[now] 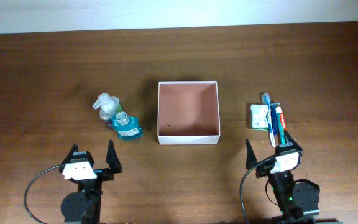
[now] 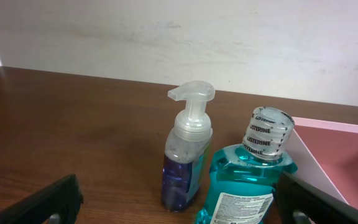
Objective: Pack container
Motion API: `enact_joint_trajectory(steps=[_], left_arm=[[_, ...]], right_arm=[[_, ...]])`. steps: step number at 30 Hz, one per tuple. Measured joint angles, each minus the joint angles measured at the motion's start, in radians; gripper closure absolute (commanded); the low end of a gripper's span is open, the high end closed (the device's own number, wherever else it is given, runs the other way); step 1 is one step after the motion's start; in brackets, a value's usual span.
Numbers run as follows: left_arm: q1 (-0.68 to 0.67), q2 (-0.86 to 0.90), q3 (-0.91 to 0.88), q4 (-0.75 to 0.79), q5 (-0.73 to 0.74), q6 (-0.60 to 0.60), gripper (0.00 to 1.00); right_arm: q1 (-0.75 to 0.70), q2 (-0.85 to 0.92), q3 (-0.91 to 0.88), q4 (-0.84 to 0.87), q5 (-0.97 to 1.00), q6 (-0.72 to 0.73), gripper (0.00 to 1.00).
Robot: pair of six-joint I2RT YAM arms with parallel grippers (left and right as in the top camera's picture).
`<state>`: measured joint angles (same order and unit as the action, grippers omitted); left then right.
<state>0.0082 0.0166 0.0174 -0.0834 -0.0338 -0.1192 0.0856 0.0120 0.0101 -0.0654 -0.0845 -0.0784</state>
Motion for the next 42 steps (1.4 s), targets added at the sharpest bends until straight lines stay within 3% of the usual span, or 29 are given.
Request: enact_joint_trajectory(steps=[24, 36, 42], left_arm=[[0.0, 0.0, 0.0, 0.006, 0.0, 0.0, 0.0], [0.0, 0.0, -0.003, 0.249, 0.119, 0.0, 0.01], [0.0, 0.02, 0.149, 0.192, 0.155, 0.072, 0.01]], right_arm=[[0.0, 0.0, 0.0, 0.0, 0.0, 0.0, 0.02], [0.0, 0.0, 0.0, 0.0, 0.0, 0.0, 0.02], [0.0, 0.0, 0.0, 0.0, 0.0, 0.0, 0.02]])
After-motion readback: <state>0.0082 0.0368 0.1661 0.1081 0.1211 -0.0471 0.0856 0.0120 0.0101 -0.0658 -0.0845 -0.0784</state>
